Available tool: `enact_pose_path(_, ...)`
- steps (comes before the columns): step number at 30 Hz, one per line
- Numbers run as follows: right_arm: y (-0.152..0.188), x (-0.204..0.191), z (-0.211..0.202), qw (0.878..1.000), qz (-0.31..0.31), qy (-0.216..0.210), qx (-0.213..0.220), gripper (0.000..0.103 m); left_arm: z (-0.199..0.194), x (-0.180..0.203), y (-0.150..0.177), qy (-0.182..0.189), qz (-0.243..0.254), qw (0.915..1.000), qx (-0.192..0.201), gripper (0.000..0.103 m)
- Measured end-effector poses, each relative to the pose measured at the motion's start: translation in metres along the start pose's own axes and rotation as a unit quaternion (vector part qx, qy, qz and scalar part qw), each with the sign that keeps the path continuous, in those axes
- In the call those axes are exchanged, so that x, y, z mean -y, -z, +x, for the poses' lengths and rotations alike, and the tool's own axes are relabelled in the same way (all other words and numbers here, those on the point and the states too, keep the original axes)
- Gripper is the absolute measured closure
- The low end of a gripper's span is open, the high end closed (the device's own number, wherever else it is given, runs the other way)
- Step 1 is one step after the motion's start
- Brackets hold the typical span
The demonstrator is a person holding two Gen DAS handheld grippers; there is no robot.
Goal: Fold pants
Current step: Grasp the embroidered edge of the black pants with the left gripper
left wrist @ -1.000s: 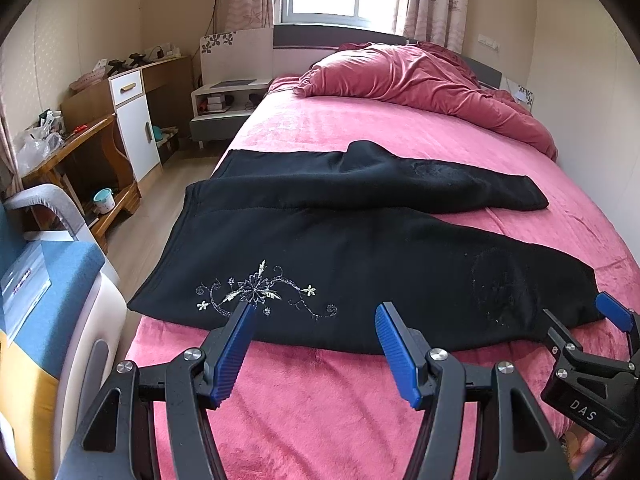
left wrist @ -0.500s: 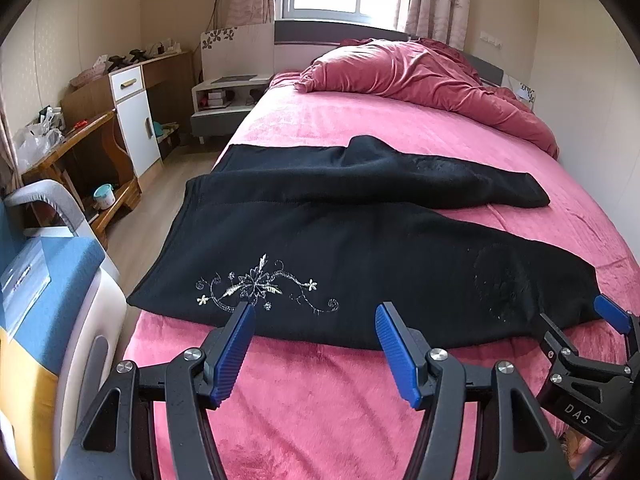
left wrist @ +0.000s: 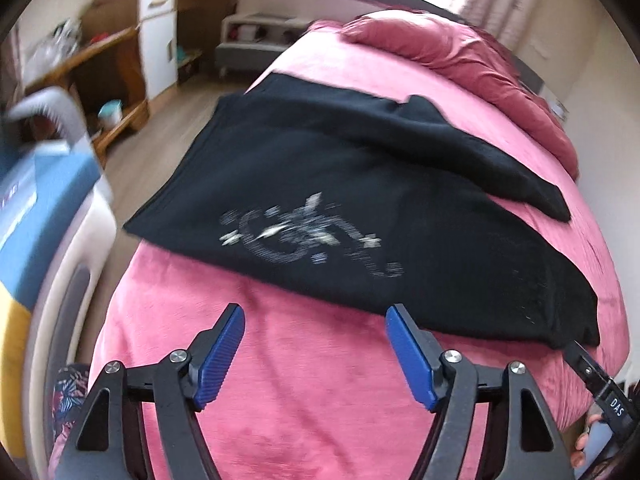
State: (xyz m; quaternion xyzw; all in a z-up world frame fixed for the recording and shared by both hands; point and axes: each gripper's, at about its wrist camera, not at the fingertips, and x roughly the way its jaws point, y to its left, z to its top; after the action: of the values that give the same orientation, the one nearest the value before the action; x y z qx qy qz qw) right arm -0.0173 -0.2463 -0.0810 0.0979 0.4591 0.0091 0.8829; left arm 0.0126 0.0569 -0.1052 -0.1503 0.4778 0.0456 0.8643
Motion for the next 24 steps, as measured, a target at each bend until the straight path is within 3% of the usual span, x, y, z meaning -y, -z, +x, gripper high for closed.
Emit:
enact_pose_path(5,0.004,0.025,0.007,0.999,0.035,-0.007,-0.019,0.000,0.011,-0.052,-0.004,0.005,-0.084,0.9963,-0.019,0.026)
enact_pose_path(9,0.005,0.053,0.011,0.997,0.075,-0.006,-0.030,0.000,0.015,-0.078,-0.014,-0.004,-0.118,0.9929,-0.015,0.029)
enact_pose_path(12,0.004,0.076,0.013,0.994,0.108,0.001,-0.032,0.000,0.021,-0.088,-0.021,-0.005,-0.132,0.9911,-0.019,0.036)
enact_pose_path(17,-0.002,0.124,0.006,0.987,0.156,0.018,-0.019,0.000,0.043,-0.086,-0.036,0.015,-0.145,0.9886,-0.038,0.060)
enact_pose_path(22,-0.010,0.190,-0.004,0.975,0.220,0.041,0.005,0.001,0.062,-0.079,-0.047,0.029,-0.144,0.9879,-0.051,0.061)
enact_pose_path(24,-0.015,0.221,-0.005,0.964,0.260,0.046,0.016,0.006,0.066,-0.077,-0.050,0.028,-0.137,0.9889,-0.051,0.061)
